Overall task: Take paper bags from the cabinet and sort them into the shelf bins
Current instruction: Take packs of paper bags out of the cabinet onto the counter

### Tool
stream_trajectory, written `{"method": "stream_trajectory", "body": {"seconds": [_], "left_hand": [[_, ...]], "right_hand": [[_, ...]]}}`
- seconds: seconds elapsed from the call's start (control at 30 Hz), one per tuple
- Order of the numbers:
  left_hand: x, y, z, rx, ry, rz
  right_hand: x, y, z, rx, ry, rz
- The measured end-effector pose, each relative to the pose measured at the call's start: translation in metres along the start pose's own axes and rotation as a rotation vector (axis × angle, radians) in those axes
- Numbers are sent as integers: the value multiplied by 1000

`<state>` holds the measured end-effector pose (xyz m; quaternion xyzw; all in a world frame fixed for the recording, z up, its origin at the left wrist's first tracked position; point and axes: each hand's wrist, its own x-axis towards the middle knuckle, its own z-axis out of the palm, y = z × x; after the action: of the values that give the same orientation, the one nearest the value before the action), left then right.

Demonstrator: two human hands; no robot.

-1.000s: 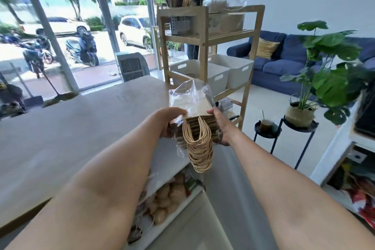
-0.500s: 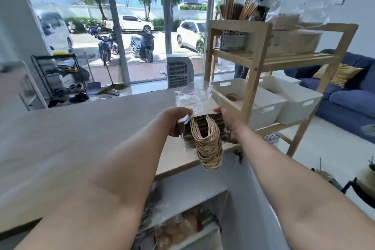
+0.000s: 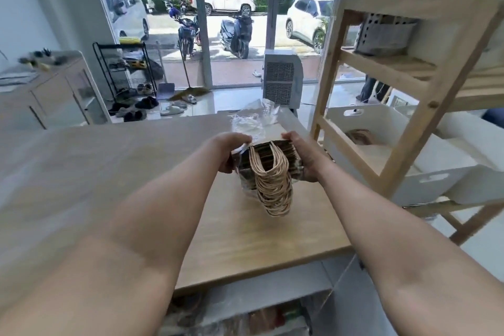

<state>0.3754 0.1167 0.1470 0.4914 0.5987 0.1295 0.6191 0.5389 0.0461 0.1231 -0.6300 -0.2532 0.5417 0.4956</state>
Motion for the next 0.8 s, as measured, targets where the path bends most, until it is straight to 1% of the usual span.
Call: {"method": "stream_trajectory", "body": {"seconds": [0.1, 0.3, 0.4, 0.47, 0.57, 0.67, 0.8], "left_hand": [[28, 17, -3, 12, 36, 20], [73, 52, -5, 61, 95, 34], [90, 59, -3, 80, 85, 6], [97, 61, -1, 73, 80, -14], [105, 64, 5, 59, 81, -35], [109, 63, 14, 78, 97, -39], [97, 64, 25, 126, 140, -51]], "right_hand": [[30, -12, 2, -13, 10, 21], [86, -33, -1, -42, 91, 40], [102, -38, -5, -74, 93, 80], [105, -40, -8, -77, 68, 98], [111, -42, -15, -74, 76, 95], [113, -41, -20, -66, 24, 114], [118, -37, -31, -162, -39, 147]]}}
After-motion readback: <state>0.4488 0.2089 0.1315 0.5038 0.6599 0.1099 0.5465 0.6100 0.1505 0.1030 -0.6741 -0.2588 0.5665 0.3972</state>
